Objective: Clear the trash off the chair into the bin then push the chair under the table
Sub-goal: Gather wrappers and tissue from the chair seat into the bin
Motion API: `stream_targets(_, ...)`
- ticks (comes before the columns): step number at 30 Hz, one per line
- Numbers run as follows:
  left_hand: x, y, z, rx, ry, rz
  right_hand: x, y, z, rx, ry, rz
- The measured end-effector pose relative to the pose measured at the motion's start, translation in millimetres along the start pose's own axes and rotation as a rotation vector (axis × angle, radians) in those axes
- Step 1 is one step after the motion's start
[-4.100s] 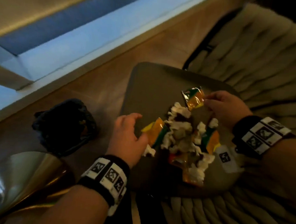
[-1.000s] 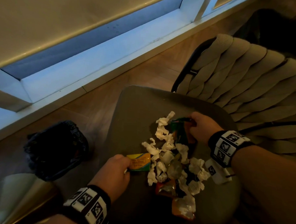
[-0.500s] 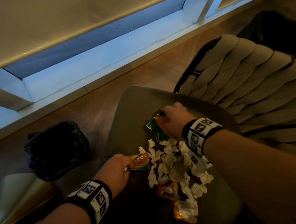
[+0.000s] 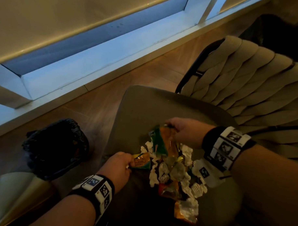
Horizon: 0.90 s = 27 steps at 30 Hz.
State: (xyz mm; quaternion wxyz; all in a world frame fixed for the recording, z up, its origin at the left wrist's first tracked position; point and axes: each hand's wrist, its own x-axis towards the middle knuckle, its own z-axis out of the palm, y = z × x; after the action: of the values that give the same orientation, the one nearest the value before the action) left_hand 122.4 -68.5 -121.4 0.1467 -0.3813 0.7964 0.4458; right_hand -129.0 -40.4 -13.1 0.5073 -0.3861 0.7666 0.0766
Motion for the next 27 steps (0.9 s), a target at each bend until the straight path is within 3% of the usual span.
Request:
stream_targets(3, 1, -1, 2, 0.017, 0.002, 0.011, 8, 1, 38, -0.104, -0.021, 0.017)
stream_targets(6, 1, -1, 1, 0.021, 0.002, 0.015, 12, 1, 58, -0.069, 0.091, -0.015)
stream_targets(11, -3, 3, -1, 0.023, 0.011, 0.0, 10, 3, 60, -0.102, 0.102, -0.035)
stream_targets(14, -10, 13, -10, 0.0, 0.034, -0.034, 5, 6, 55, 0.003, 0.118, -0.071)
stream_targets(23, -63, 13, -37, -0.262, 0.33, -0.107, -33, 15, 22, 0.327, 0.128, -0.08)
stream_targets(27, -66, -13, -52, -0.436, 0.565, -0.277, -38, 10, 29, 0.439, 0.11, -0.053)
